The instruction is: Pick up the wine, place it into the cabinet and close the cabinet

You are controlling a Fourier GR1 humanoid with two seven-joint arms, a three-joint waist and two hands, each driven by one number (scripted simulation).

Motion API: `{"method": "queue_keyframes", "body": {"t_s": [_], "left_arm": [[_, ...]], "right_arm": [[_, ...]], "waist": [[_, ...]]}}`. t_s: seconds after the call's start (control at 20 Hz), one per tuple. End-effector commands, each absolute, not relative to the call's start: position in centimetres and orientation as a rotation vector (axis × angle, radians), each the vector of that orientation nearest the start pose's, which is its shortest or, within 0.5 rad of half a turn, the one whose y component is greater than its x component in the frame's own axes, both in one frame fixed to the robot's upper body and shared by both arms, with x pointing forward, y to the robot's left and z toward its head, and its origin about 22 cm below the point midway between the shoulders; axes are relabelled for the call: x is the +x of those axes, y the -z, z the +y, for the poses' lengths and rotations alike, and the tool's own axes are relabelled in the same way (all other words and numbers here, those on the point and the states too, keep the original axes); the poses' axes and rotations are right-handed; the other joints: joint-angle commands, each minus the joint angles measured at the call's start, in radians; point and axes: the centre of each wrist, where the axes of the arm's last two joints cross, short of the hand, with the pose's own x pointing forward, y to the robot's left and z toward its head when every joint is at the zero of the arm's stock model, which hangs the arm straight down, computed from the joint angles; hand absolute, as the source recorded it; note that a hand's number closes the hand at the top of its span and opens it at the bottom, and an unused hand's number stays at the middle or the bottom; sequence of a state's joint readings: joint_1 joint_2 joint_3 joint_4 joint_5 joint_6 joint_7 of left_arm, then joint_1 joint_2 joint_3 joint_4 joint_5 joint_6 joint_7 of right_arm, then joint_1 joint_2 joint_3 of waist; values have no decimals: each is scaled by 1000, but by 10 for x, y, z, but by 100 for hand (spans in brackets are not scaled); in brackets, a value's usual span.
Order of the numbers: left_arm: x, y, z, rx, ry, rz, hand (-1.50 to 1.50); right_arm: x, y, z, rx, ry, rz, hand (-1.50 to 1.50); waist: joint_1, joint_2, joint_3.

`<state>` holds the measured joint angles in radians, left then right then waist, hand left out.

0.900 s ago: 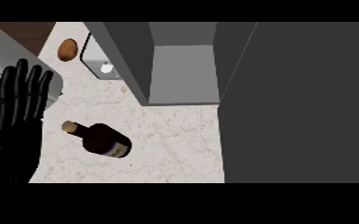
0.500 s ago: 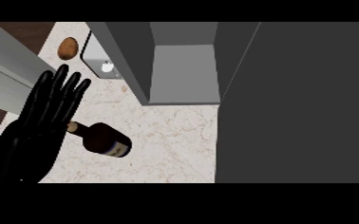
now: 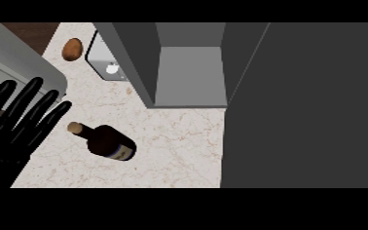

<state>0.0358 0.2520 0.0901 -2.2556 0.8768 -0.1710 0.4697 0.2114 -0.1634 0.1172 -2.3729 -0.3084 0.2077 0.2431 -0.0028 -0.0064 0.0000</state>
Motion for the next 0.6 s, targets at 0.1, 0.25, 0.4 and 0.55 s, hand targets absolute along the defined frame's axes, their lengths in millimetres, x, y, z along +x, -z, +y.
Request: {"method": "queue_keyframes", "body": {"t_s": [0.1,0.25,0.4,0.55], "left_arm": [[163,-199,293,-773,107,-1673,-150],[157,-218,305,-775,94,-1653,-150],[159,-224,322,-764,100,-1687,-150],[152,-227,329,-778,83,-1665,-150]], "right_arm": [[109,-187,-240,437,-303,-1864,-150],[107,-183,-240,423,-299,-1858,-150],[116,-182,-230,434,-283,-1864,-150],[99,-196,-231,416,-270,-1878,-150]], "waist": [[1,1,0],[0,0,0],[5,3,-1],[3,0,-1]]}}
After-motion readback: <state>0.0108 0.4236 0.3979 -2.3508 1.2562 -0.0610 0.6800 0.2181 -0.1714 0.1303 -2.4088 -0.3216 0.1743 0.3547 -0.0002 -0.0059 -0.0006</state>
